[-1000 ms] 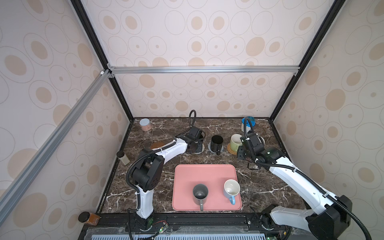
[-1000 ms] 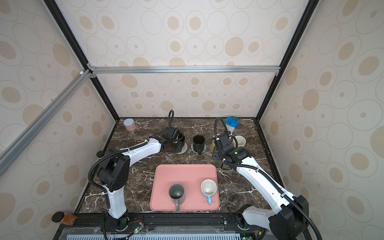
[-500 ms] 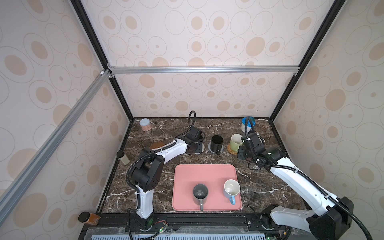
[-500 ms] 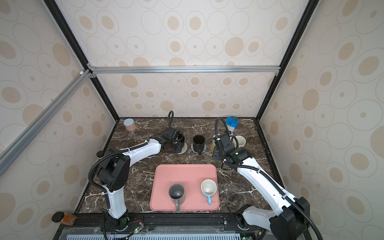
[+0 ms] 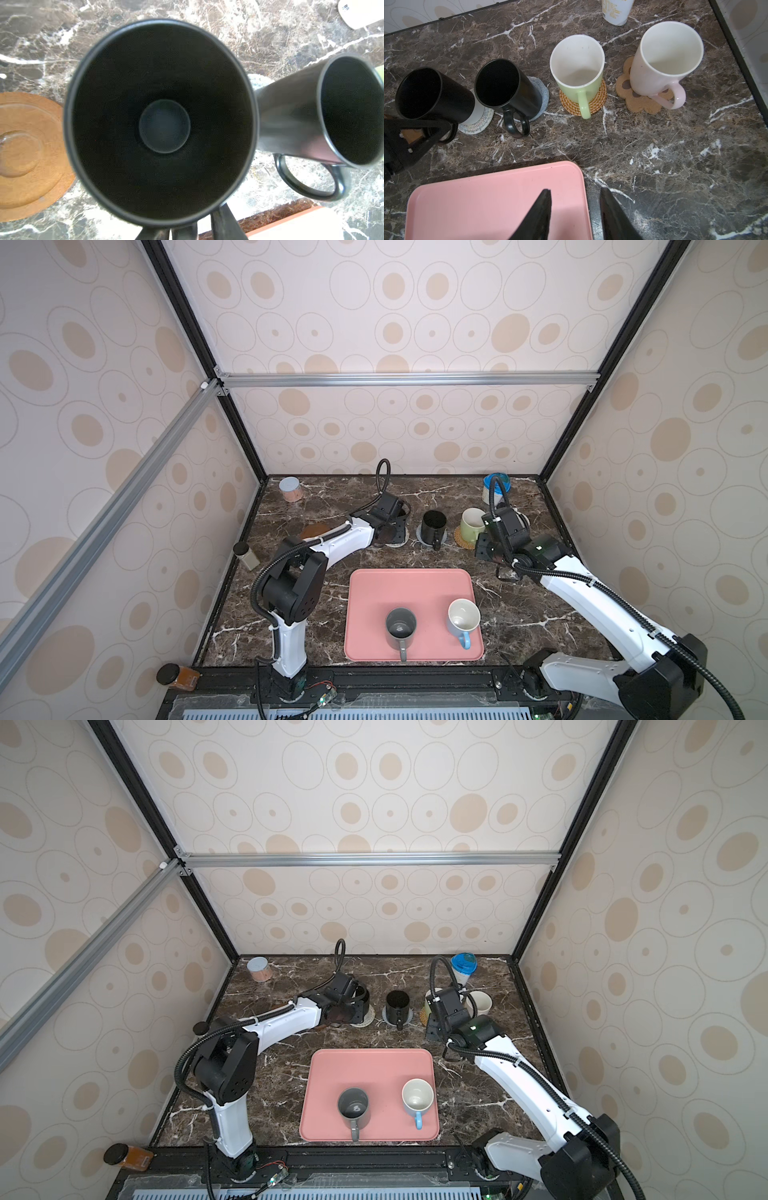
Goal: Place cups on coasters
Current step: Place the cup on the coaster.
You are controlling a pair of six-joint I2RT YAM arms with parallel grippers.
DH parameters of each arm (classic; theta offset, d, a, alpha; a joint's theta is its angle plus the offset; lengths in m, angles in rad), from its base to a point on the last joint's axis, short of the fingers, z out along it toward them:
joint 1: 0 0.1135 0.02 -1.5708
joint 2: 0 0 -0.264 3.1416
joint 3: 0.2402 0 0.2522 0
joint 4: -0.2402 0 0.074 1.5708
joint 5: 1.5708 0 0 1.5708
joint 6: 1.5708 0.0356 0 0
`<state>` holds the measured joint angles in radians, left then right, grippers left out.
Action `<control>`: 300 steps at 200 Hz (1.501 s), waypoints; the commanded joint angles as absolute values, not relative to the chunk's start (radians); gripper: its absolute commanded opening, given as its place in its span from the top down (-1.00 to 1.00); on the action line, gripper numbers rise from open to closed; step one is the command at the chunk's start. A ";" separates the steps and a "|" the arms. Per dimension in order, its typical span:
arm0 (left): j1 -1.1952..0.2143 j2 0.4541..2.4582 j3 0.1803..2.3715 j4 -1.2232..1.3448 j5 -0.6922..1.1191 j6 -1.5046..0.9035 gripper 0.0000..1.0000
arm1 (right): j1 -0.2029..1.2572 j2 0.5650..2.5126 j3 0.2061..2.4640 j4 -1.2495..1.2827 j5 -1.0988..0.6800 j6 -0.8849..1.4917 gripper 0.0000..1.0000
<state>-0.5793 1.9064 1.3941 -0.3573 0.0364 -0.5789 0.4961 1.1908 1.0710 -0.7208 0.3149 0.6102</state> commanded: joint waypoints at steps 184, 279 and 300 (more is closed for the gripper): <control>-0.588 1.808 1.361 -0.356 0.046 -0.606 0.19 | 0.489 1.162 1.062 -0.738 0.320 0.629 0.15; -0.587 1.819 1.356 -0.400 -0.021 -0.571 0.14 | 0.490 1.145 1.049 -0.737 0.327 0.632 0.15; -0.588 1.823 1.361 -0.412 -0.031 -0.562 0.14 | 0.490 1.147 1.049 -0.735 0.323 0.634 0.15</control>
<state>-0.5846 1.8332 1.3518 -0.3786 0.0021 -0.5892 0.4961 1.1606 1.0607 -0.7204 0.3126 0.6182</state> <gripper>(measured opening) 0.429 0.425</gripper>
